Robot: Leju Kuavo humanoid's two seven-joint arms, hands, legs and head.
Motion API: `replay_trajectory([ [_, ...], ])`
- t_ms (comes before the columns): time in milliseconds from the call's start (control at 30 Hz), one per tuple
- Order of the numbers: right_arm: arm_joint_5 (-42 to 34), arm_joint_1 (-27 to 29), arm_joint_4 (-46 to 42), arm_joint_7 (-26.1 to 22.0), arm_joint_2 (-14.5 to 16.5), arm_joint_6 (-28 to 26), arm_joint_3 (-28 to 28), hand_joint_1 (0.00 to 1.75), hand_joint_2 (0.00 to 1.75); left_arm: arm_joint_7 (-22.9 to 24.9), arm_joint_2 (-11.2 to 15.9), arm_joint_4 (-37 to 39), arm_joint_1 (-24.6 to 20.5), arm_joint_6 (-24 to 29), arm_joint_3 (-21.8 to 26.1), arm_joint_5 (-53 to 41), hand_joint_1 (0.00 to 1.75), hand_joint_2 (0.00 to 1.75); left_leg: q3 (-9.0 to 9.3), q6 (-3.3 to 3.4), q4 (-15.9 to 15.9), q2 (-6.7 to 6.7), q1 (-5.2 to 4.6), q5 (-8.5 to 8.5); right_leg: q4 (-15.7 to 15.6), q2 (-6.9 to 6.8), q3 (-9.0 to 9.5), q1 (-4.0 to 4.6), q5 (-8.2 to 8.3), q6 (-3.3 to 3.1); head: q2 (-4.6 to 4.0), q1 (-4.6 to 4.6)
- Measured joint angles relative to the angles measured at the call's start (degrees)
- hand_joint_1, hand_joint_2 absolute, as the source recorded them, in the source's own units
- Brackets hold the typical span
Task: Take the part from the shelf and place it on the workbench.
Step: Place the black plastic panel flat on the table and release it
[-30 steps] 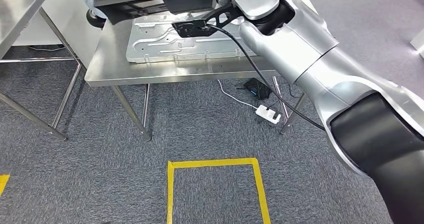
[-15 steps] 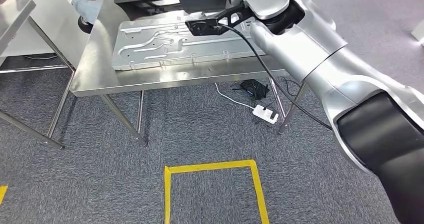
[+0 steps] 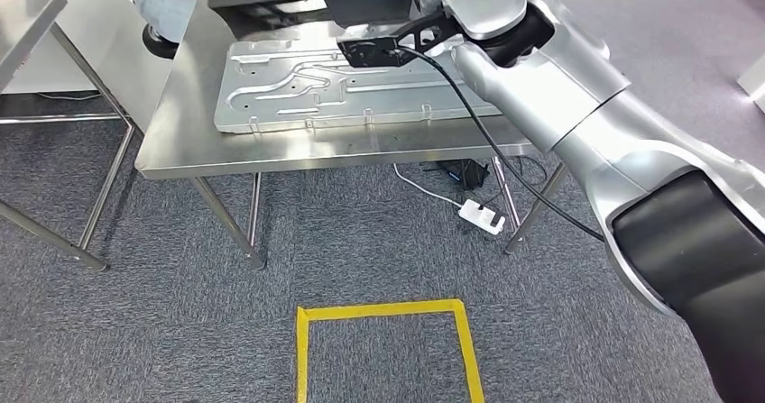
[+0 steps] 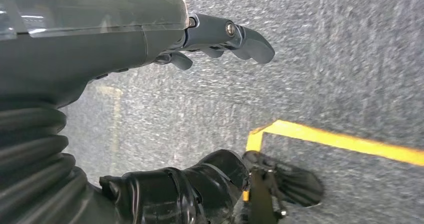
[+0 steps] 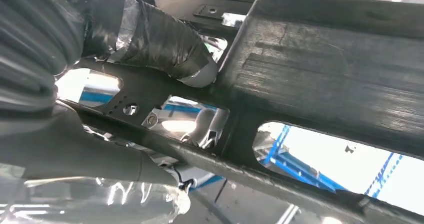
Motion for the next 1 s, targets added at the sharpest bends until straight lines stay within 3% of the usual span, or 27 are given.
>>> replay_trajectory([
  [67,0.0,0.1,-0.1,0.0,-0.1,0.1,0.0,1.75,1.75,0.0,0.0,0.0,0.0,0.0,0.0,0.0,0.00,1.75,0.53,-0.29,0.6,-0.21,0.11,-0.86,-5.4,-0.10,1.58,-0.21,4.48,0.03,0.00,0.01],
  [133,0.0,0.0,-0.4,0.1,-0.2,0.1,0.0,1.75,1.75,0.0,0.0,0.0,0.1,0.1,0.0,0.0,0.00,1.75,0.51,-0.94,1.6,-0.28,0.03,-1.88,-11.7,-0.17,4.30,-0.11,7.28,-0.19,0.01,-0.04],
  [233,0.0,0.2,-0.6,0.0,-0.2,0.0,0.0,1.75,1.75,0.0,0.0,0.0,0.1,0.2,-0.1,-0.1,0.00,1.75,0.29,-1.68,2.2,-0.30,-0.06,-2.44,-14.1,0.01,5.27,0.18,7.34,-0.91,0.01,-0.11],
  [333,0.0,0.3,-0.7,0.0,-0.2,0.0,0.0,1.75,1.75,0.0,-0.1,0.0,0.1,0.3,-0.1,-0.1,0.00,1.75,-0.69,-2.39,4.3,-0.17,0.04,-3.89,-14.6,0.06,5.84,-0.32,7.23,-1.66,0.01,-0.34],
  [367,0.0,0.3,-0.7,0.0,-0.2,-0.1,0.0,1.75,1.75,0.0,-0.2,0.0,0.1,0.4,-0.1,-0.1,0.00,1.75,-1.71,-2.69,6.4,-0.11,0.13,-4.89,-14.7,0.09,6.07,-0.41,7.15,-1.83,0.00,-0.48],
  [433,0.0,0.5,-0.7,0.0,-0.2,-0.1,0.0,1.75,1.75,0.1,-0.1,0.0,0.1,0.4,-0.1,-0.2,0.00,1.75,-5.73,-3.20,13.6,-0.09,0.27,-7.15,-14.8,0.16,6.60,-0.42,6.78,-2.13,0.00,-0.65],
  [500,0.0,1.0,-0.7,-0.2,-0.2,-0.1,0.0,1.75,1.75,0.2,-0.1,0.0,0.1,0.4,-0.1,-0.2,0.00,1.75,-8.60,-3.32,17.2,-0.09,0.32,-6.39,-14.8,0.22,7.38,-0.38,6.19,-2.26,0.00,-0.66],
  [533,0.1,1.2,-0.7,-0.3,-0.2,-0.1,0.0,1.75,1.75,0.3,-0.1,0.0,0.1,0.4,-0.1,-0.2,0.00,1.75,-8.45,-3.21,15.6,-0.09,0.32,-4.49,-14.8,0.26,7.81,-0.37,5.89,-2.23,0.00,-0.66],
  [600,0.1,1.1,-0.7,-0.4,-0.2,-0.2,0.0,1.75,1.75,0.3,-0.1,0.0,0.2,0.4,-0.1,-0.2,0.00,1.75,-6.02,-2.81,9.0,-0.10,0.28,-0.27,-14.9,0.28,8.73,-0.31,5.29,-2.08,0.00,-0.62],
  [667,0.2,0.7,-0.7,-0.4,-0.2,-0.3,0.0,1.75,1.75,0.3,0.0,0.0,0.1,0.3,-0.1,-0.2,0.00,1.75,-3.39,-2.20,3.4,-0.14,-0.11,1.60,-15.3,0.29,9.34,-0.16,4.95,-1.68,0.01,-0.58],
  [733,0.3,0.5,-0.6,-0.4,-0.1,-0.3,0.0,1.75,1.75,0.2,0.0,0.0,-0.1,0.3,-0.1,-0.2,0.00,1.75,-2.34,-1.62,1.4,-0.15,-0.48,1.41,-15.9,0.31,9.52,-0.07,4.94,-1.15,0.01,-0.56],
  [833,0.6,0.4,-0.6,-0.9,0.0,-0.4,0.0,1.75,1.75,0.0,0.0,0.0,0.0,0.1,-0.1,-0.2,0.00,1.75,-1.20,-0.99,-0.3,-0.06,-0.06,1.25,-15.1,0.07,9.24,0.12,4.11,-0.35,0.01,-0.36],
  [900,0.8,0.4,-0.5,-1.1,0.1,-0.7,0.0,1.75,1.75,-0.2,0.0,0.0,0.1,-0.1,-0.2,-0.3,0.00,1.75,-0.41,-0.52,-0.9,0.02,0.07,1.15,-10.1,-0.14,6.70,0.19,1.89,-0.21,0.00,-0.11],
  [967,0.9,0.8,-0.3,-1.3,0.2,-0.9,0.0,1.75,1.75,-0.3,0.0,0.0,0.0,-0.2,-0.2,-0.3,0.00,1.75,-0.03,-0.02,-0.8,0.02,0.01,0.72,-2.8,-0.18,2.45,0.19,-0.34,-0.17,0.00,-0.06],
  [1000,1.0,1.2,-0.2,-1.5,0.3,-1.0,0.1,1.75,1.75,-0.3,0.1,0.0,-0.1,-0.3,-0.2,-0.3,0.00,1.75,0.21,0.11,-0.7,-0.07,-0.02,0.42,-0.8,-0.19,0.84,0.14,-0.28,-0.14,0.00,-0.05],
])
